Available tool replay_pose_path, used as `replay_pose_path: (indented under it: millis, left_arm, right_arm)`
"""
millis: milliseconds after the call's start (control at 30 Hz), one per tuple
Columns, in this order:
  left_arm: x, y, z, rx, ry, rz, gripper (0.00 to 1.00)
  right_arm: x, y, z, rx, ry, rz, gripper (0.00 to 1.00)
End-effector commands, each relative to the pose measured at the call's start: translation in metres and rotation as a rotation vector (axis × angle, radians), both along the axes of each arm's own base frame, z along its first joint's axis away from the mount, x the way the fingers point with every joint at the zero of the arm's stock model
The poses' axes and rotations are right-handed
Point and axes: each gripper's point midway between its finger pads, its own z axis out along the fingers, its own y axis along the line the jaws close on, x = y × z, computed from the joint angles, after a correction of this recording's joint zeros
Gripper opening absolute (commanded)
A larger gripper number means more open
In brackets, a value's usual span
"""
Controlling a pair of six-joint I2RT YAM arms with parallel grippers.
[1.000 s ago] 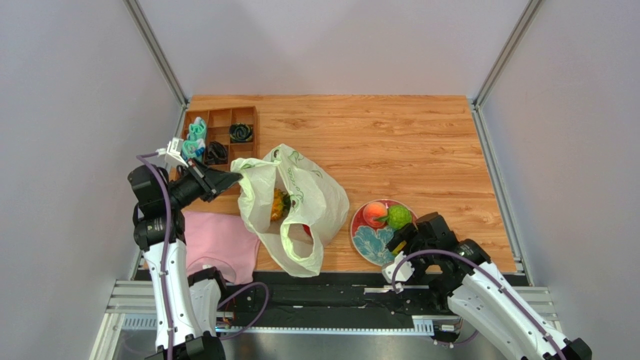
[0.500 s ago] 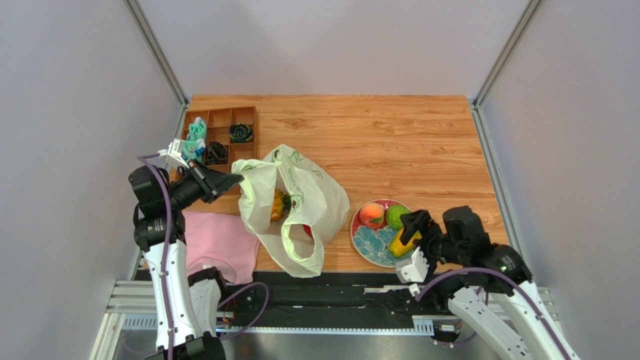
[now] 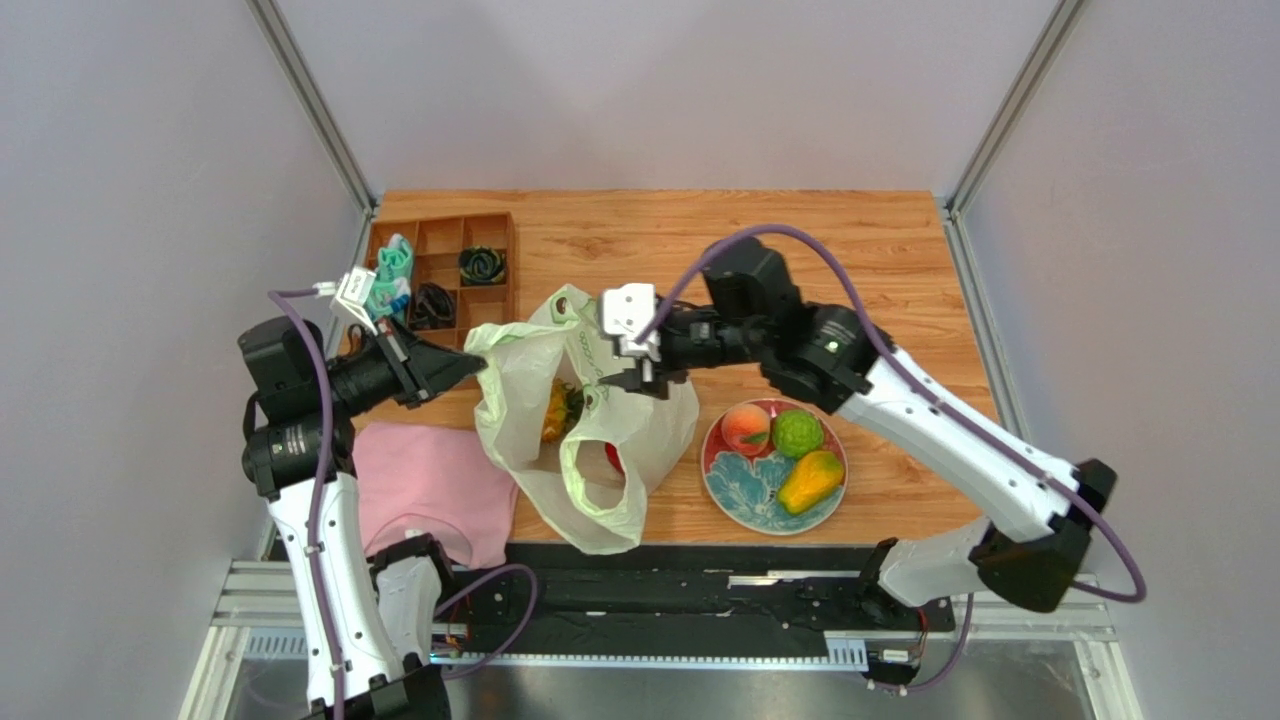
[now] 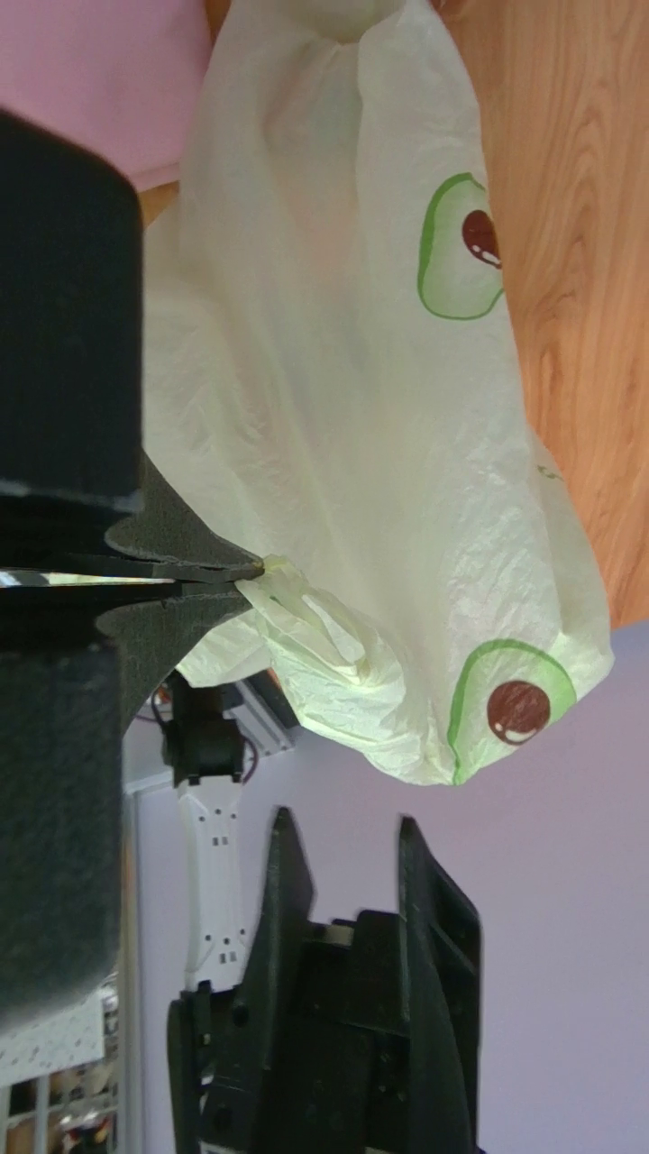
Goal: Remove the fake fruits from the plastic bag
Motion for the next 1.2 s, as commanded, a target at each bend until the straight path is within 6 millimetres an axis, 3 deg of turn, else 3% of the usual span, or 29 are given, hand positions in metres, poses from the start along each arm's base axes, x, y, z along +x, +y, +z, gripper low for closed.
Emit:
replay_pose_path:
  millis: [0,67,167,200,300,367,400,467,567,700,833,1000,1167]
  left_arm:
    - [-0.01,0.005,0.011,0.099,-0.034,0.023,0.0]
    - [-0.01,0.007,0.018,0.118,-0.042,0.034,0.0]
    - [-0.015,0.003,0.02,0.078,-0.011,0.035,0.0]
    - [-0.017,0.002,0.022,0.065,-0.004,0.042,0.0]
    - [-0.026,-0.005,0.026,0.05,-0.03,0.031,0.0]
    - [-0.031,-0.009,0.014,0.006,0.01,0.027,0.0]
    - [-0.03,-0.009,0.003,-0.013,0.04,0.03,0.0]
    - [-0.039,-0.01,-0.004,0.001,0.052,0.039,0.0]
    - [-0.048,-0.008,0.002,0.087,0.001,0.06,0.0]
    - [-0.063,-0.014,0.029,0.154,-0.126,0.04,0.0]
    - [-0.081,-0.022,0.044,0.179,-0.159,0.014,0.0]
    - [-0.091,-0.033,0.034,0.116,-0.149,-0.061,0.0]
    - [-0.099,-0.036,0.025,0.13,-0.146,-0.063,0.0]
  right_arm:
    - [-0.042,0.046,0.022,0.123,0.287,0.081,0.58]
    - [-0.051,0.065,0.028,0.166,0.289,0.111,0.57]
    - [-0.052,0.089,0.008,0.128,0.308,0.12,0.53]
    - [-0.052,0.095,-0.003,0.107,0.336,0.105,0.52]
    - [-0.052,0.111,-0.06,0.02,0.43,0.054,0.51]
    - [-0.043,0.117,-0.094,-0.019,0.466,-0.026,0.51]
    - [-0.039,0.114,-0.114,-0.054,0.484,-0.068,0.5]
    - [-0.011,0.109,-0.138,-0.067,0.526,-0.26,0.49]
    - [0.029,0.092,-0.158,-0.023,0.675,-0.482,0.5]
    - [0.041,0.084,-0.186,0.007,0.871,-0.624,0.61]
    - [0.056,0.07,-0.201,0.002,0.906,-0.768,0.67]
    - [0.089,0.063,-0.214,0.011,0.842,-0.883,0.82]
    - [0.105,0.065,-0.239,0.003,0.867,-0.99,0.83]
